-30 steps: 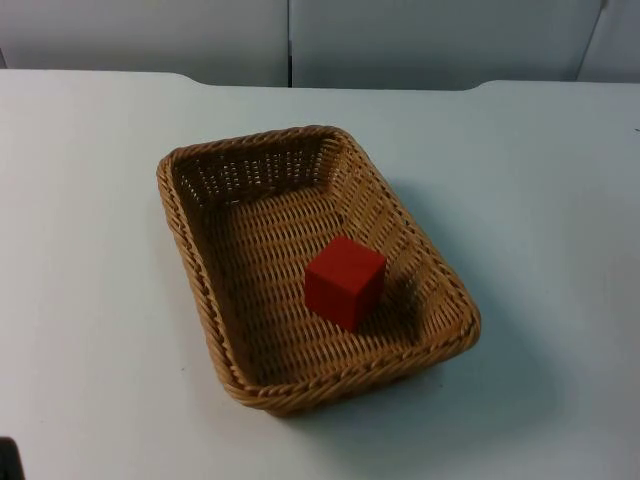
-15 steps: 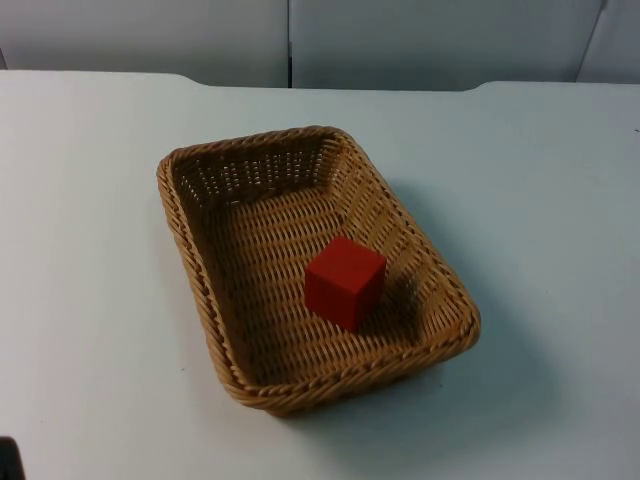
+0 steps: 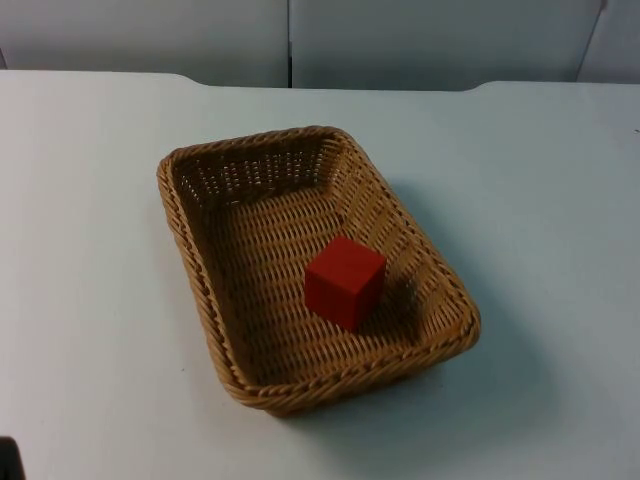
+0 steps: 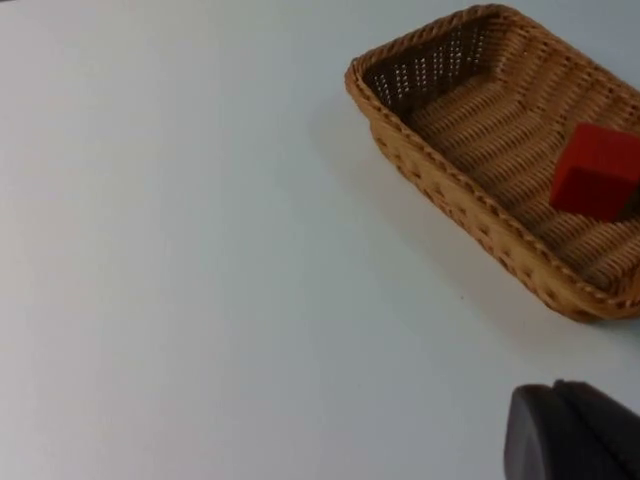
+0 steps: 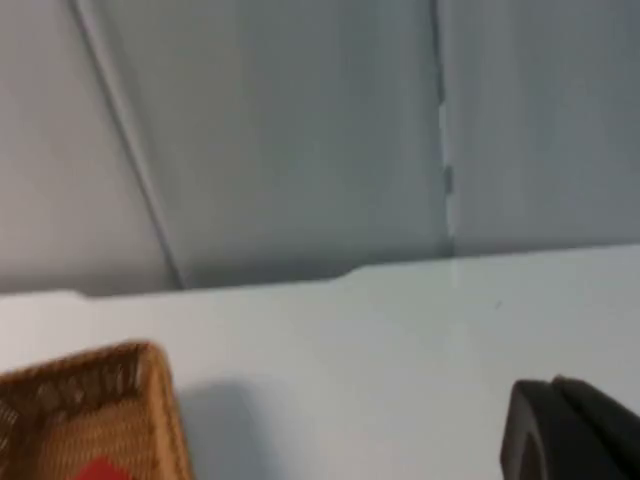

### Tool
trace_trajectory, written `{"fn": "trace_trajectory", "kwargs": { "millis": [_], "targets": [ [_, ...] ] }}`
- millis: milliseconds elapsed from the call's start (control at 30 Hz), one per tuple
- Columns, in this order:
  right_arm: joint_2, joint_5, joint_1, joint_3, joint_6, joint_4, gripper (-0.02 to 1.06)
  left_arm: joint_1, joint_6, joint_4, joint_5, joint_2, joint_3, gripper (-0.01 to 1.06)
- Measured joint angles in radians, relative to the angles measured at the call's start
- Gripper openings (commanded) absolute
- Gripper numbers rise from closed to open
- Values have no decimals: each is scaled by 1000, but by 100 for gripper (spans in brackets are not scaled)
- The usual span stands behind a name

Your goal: Pick up the basket with the left hand and place the cube into the basket with the right hand.

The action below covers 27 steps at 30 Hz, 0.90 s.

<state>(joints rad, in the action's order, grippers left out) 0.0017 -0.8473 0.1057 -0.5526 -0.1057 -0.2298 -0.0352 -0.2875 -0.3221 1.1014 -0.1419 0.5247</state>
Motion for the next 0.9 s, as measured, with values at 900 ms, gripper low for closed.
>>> {"fn": "trace_trajectory", "kwargs": {
  "millis": [900],
  "targets": [
    [0, -246, -87, 40, -78, 13, 0, 50, 132, 264, -2, 46, -5, 0]
  ]
}}
